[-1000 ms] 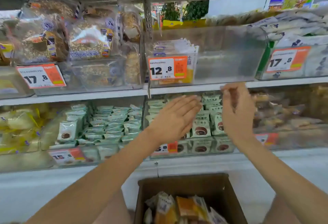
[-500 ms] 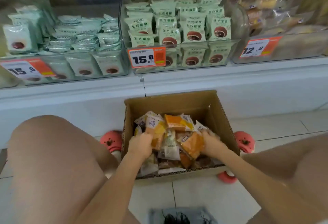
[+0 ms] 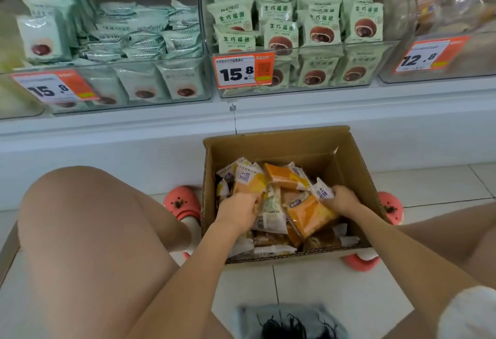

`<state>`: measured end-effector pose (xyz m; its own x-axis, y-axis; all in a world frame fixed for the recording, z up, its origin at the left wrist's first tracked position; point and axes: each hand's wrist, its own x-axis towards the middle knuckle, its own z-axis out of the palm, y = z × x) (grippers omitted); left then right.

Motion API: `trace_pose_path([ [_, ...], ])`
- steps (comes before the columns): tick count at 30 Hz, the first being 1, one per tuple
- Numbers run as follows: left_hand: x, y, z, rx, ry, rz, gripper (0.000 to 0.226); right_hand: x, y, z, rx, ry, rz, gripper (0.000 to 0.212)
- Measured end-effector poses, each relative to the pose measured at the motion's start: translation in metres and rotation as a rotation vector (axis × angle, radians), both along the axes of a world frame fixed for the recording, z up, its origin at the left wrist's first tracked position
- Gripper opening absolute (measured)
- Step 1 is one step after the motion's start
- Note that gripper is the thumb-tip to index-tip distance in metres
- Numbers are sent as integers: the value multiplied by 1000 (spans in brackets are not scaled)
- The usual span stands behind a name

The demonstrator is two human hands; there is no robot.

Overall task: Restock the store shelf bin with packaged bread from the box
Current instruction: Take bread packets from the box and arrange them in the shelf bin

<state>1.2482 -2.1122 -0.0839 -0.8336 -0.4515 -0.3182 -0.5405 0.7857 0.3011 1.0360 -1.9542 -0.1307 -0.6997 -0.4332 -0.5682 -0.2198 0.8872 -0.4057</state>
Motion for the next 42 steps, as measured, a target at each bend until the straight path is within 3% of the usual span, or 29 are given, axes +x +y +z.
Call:
trace_pose_path([
  [3, -3, 0, -4, 129, 0, 63, 20, 3, 14, 2, -166, 8, -32, 18],
  [9, -9, 1, -6, 442, 82, 201, 19, 19, 15, 38, -347, 50, 4, 27],
  [12, -15, 3, -1, 625, 58, 328, 41, 34, 18, 76, -531, 10, -52, 24],
  [16, -22, 14, 23, 1090, 153, 523, 80, 48, 33, 108, -840, -357, -299, 17],
  [18, -27, 19, 34, 1330, 265, 542, 68, 52, 33, 111, -944, -568, -422, 7],
  [20, -31, 25, 47, 1462, 369, 575, 58, 56, 29, 111, -1005, -687, -518, 14],
  [23, -34, 29, 57, 1200, 433, 544, 62, 60, 23, 113, -1023, -754, -528, 26],
  [25, -34, 25, 64, 1013, 471, 544, 61, 59, 22, 117, -954, -647, -444, 30],
  [29, -37, 13, 86, 860, 558, 454, 51, 44, 14, 158, -878, 78, -94, 64],
  [32, -45, 8, 113, 743, 609, 340, 46, 30, -4, 216, -629, 390, 348, 73],
  [35, -58, 7, 155, 733, 677, 244, 40, 16, -30, 261, -333, 349, 629, 47],
  [39, -75, -5, 222, 567, 804, 86, 32, -1, -46, 322, -471, 323, 632, 35],
  [42, -83, -23, 283, 492, 968, 37, 16, -20, -50, 389, -582, 436, 584, 33],
])
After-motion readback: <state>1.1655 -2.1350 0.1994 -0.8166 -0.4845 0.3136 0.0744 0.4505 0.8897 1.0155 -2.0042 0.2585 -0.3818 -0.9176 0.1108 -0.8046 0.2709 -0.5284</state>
